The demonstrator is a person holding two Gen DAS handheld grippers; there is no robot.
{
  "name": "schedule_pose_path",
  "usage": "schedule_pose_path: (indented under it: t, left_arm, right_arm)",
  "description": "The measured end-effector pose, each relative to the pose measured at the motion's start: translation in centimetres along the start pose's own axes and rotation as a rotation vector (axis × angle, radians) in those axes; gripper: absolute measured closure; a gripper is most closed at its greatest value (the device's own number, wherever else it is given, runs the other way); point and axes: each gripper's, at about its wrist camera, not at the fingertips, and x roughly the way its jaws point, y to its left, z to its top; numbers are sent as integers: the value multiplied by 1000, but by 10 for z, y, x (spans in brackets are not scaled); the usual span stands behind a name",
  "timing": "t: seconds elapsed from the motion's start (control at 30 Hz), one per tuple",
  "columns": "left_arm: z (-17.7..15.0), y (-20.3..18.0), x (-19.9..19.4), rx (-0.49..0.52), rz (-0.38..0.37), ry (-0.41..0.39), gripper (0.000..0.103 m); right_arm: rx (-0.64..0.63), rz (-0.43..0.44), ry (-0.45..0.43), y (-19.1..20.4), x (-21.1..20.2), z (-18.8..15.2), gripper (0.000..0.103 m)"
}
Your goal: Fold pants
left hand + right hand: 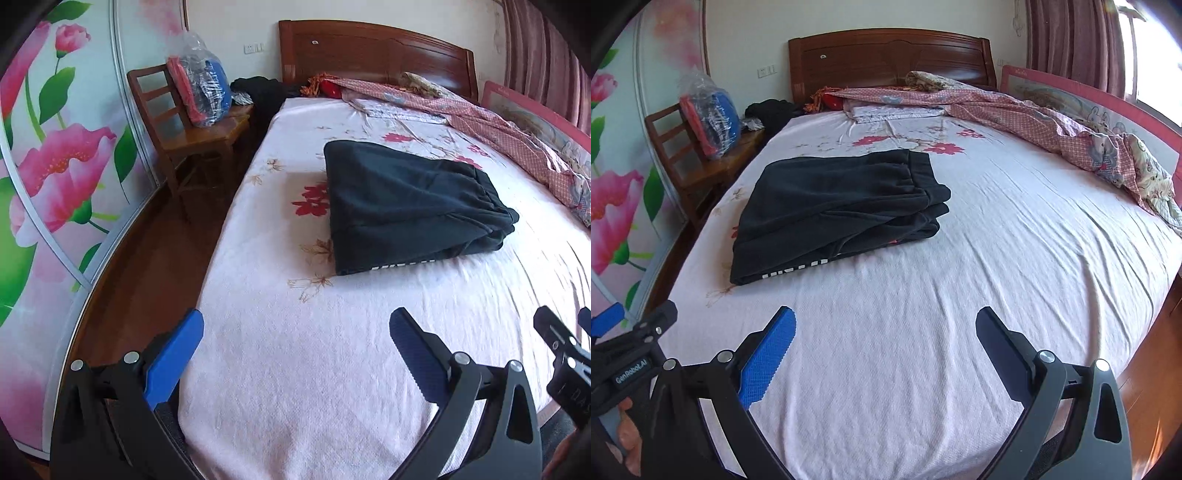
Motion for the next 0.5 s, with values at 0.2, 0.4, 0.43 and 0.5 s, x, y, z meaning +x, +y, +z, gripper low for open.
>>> schedule_pose_path:
  t: [0.2, 0.4, 0.43, 0.5]
  left_arm:
    - [5, -8, -5, 20, 11, -15, 2]
    - [6, -6, -4, 12, 6, 2, 2]
    - [6, -5, -4, 11, 3, 3, 2]
    - [6, -5, -4, 7, 5, 5, 2]
  right_arm:
    - [17, 0, -15, 0, -6, 8, 6]
    - [-3, 18, -9, 6, -7, 6, 6]
    - [-2, 30, -9, 6, -7, 6, 6]
    - [0, 29, -3, 6, -6, 6, 6]
